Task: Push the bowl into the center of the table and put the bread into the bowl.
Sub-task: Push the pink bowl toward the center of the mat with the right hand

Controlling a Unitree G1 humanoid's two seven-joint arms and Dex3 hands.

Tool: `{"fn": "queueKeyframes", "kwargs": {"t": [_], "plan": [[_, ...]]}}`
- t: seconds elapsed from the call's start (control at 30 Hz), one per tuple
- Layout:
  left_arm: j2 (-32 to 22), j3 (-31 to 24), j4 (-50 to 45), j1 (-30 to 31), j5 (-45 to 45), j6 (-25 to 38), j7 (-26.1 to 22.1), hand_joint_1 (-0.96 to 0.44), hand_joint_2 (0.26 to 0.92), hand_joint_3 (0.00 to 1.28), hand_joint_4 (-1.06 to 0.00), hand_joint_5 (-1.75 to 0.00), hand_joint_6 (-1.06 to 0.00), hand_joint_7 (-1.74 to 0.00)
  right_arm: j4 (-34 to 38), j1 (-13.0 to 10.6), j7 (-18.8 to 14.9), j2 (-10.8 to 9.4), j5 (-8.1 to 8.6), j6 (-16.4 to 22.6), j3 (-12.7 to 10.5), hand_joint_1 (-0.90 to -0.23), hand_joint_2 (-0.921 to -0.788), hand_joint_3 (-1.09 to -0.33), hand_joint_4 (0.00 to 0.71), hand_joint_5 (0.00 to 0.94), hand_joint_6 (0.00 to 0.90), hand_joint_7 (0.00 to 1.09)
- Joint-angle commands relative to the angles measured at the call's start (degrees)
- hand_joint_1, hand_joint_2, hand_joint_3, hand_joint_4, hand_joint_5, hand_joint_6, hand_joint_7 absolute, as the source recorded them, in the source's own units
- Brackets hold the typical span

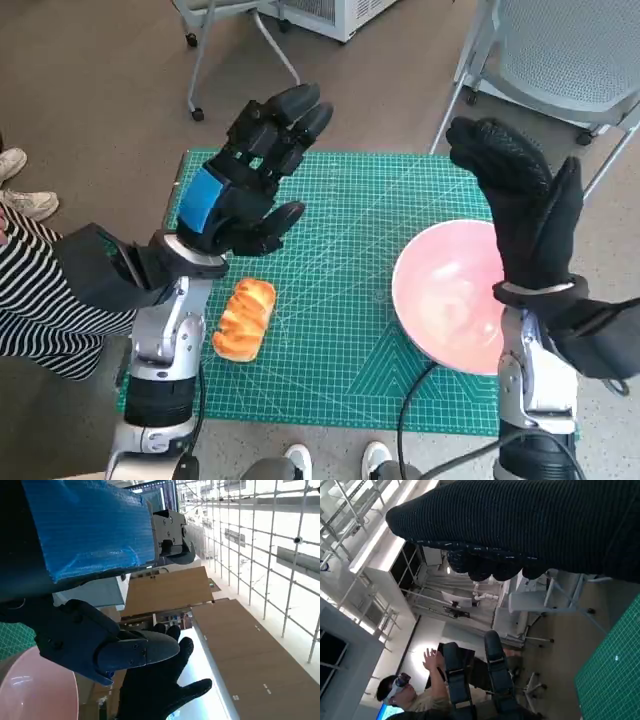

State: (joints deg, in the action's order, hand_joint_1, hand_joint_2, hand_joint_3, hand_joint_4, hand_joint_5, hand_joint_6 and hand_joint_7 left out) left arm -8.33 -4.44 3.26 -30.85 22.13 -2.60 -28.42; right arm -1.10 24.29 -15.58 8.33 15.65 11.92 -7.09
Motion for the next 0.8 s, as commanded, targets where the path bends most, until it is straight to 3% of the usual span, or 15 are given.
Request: {"fn": "queueKeyframes", "kwargs": {"t": [0.03, 0.37, 0.43, 0.53, 0.8], "plan": [[-0.03, 0.22, -0.34, 0.18, -0.89, -1.32, -0.07, -0.57, 0.718, 0.61, 0.0, -0.28, 0.0, -0.63, 0.16, -1.56, -0.45, 0.74, 0.66, -0.73, -0.92, -0.693, -0.921, -0.647, 0.199, 0.003, 0.084, 0.57], [0.29, -0.26, -0.25, 0.82, -0.58, -1.74, -0.08, -0.57, 0.728, 0.61, 0.0, -0.26, 0.0, -0.61, -0.55, -5.73, -2.47, 4.93, 3.99, 1.0, -7.36, -0.684, -0.921, -0.668, 0.195, 0.002, 0.067, 0.56], [0.36, -0.38, -0.36, 0.96, -0.37, -1.48, -0.04, -0.57, 0.73, 0.61, 0.0, -0.26, 0.0, -0.61, -0.92, -7.32, -1.51, 5.44, 3.58, 1.75, -9.23, -0.681, -0.921, -0.681, 0.185, 0.001, 0.059, 0.56], [0.43, -0.52, -0.38, 1.11, -0.24, -1.19, 0.11, -0.58, 0.733, 0.61, 0.0, -0.25, 0.0, -0.6, -0.46, -9.72, 0.74, 6.2, 1.63, 3.84, -12.18, -0.673, -0.921, -0.71, 0.175, 0.0, 0.042, 0.56], [0.59, -0.39, -0.16, 1.26, -0.91, -1.44, 0.59, -0.58, 0.739, 0.6, 0.0, -0.25, 0.0, -0.61, 4.0, -13.68, 5.49, 7.14, -1.76, 8.33, -17.2, -0.654, -0.921, -0.772, 0.161, 0.0, 0.001, 0.6]]}}
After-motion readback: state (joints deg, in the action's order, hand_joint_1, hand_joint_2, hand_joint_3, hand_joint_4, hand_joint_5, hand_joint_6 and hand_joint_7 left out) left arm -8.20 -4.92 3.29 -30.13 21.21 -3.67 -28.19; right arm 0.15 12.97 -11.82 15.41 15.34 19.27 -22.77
